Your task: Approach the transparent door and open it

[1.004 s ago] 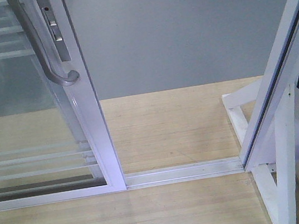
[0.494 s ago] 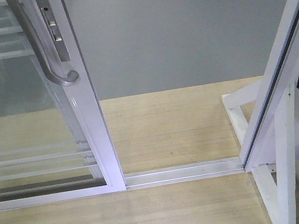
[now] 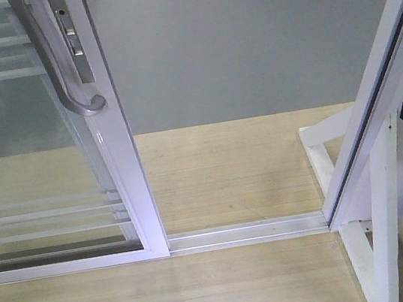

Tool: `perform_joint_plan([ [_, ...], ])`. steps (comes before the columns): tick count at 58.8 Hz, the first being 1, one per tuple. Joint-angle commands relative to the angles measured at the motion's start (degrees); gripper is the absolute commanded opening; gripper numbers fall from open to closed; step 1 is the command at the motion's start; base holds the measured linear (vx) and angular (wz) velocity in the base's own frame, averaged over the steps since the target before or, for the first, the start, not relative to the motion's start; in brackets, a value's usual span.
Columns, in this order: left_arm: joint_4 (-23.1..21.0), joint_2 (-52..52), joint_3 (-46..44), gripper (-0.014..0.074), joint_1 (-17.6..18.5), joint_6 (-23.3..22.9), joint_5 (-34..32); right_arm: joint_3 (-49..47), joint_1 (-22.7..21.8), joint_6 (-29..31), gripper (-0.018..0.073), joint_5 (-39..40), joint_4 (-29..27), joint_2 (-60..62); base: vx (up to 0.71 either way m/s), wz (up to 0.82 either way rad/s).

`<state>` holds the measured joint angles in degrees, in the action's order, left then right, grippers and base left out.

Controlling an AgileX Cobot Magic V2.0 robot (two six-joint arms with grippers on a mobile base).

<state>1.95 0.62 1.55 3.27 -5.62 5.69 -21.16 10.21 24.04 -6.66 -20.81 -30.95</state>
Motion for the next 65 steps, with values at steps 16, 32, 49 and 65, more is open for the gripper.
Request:
perform_joint_plan([
  [16, -0.05, 0.74, 1.81, -0.0007, 0.06, -0.50, -4.81, -1.65, -0.34, 0.35, 0.0323, 4.26, 0.24, -0.32, 0.00, 0.00],
  [32, -0.05, 0.74, 1.81, -0.0007, 0.06, -0.50, -4.81, 8.07, -3.40, -5.99, 0.0118, 17.44, 10.19, 9.92, 0.00, 0.00],
  [49, -0.05, 0.74, 1.81, -0.0007, 0.06, -0.50, -4.81, 21.50, -11.93, -21.34, -0.0011, 11.52, 20.81, 26.23, 0.00, 0.00],
  [65, -0.05, 0.70, 1.81, -0.0007, 0.06, -0.50, -4.81, 23.70, -14.61, -22.55, -0.0009, 4.28, 21.17, 31.98, 0.00, 0.00],
])
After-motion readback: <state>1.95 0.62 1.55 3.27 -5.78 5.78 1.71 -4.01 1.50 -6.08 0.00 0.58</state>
